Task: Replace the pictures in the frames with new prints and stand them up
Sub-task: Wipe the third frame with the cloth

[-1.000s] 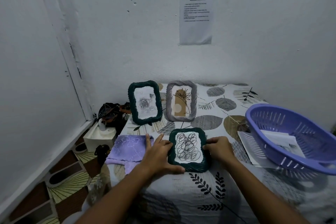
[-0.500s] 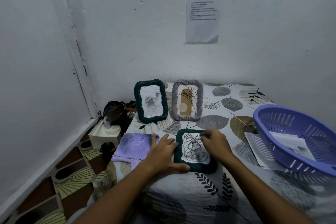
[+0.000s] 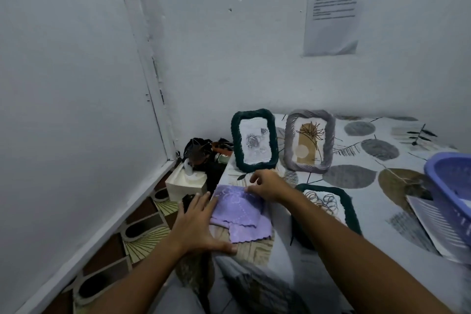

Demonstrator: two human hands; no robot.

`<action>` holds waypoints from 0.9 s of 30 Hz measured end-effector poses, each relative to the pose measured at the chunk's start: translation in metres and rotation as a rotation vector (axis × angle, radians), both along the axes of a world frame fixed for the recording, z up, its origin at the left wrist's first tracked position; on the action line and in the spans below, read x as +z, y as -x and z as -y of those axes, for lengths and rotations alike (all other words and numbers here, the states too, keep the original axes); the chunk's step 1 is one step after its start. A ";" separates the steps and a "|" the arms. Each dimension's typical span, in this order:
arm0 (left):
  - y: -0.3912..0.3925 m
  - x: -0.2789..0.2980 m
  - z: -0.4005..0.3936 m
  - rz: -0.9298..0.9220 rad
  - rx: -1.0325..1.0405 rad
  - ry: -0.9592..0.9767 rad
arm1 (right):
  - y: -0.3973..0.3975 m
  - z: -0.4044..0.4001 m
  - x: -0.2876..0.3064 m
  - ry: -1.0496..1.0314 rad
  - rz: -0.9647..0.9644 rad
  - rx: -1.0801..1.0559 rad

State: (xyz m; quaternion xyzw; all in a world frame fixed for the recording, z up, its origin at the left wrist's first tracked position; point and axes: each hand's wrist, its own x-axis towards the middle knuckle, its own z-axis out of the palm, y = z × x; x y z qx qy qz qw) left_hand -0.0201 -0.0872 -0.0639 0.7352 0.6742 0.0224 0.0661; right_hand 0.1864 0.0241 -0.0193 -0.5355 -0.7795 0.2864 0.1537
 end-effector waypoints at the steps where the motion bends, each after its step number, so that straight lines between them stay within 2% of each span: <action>1: 0.001 -0.001 0.002 0.005 0.009 0.009 | 0.004 -0.005 -0.001 0.003 0.045 0.003; 11: 0.003 -0.004 0.001 0.013 0.003 0.033 | 0.027 -0.025 0.013 0.182 0.359 0.083; 13: 0.004 -0.004 0.000 0.014 -0.005 0.030 | 0.026 -0.024 0.017 0.278 0.419 0.125; 15: 0.005 -0.005 0.000 0.021 -0.010 0.026 | 0.024 -0.023 0.017 0.411 0.381 0.147; 17: 0.006 -0.006 -0.001 0.032 -0.013 0.022 | 0.020 -0.021 0.018 0.502 0.256 0.142; 21: 0.006 -0.003 -0.002 0.015 -0.055 -0.008 | 0.002 -0.012 0.021 0.679 -0.122 0.104; 24: -0.002 0.006 -0.007 -0.029 -0.120 -0.025 | -0.024 -0.003 0.016 0.747 -0.474 0.030; 27: -0.022 0.017 -0.016 -0.005 -0.182 -0.024 | -0.063 0.007 0.012 0.765 -0.910 -0.103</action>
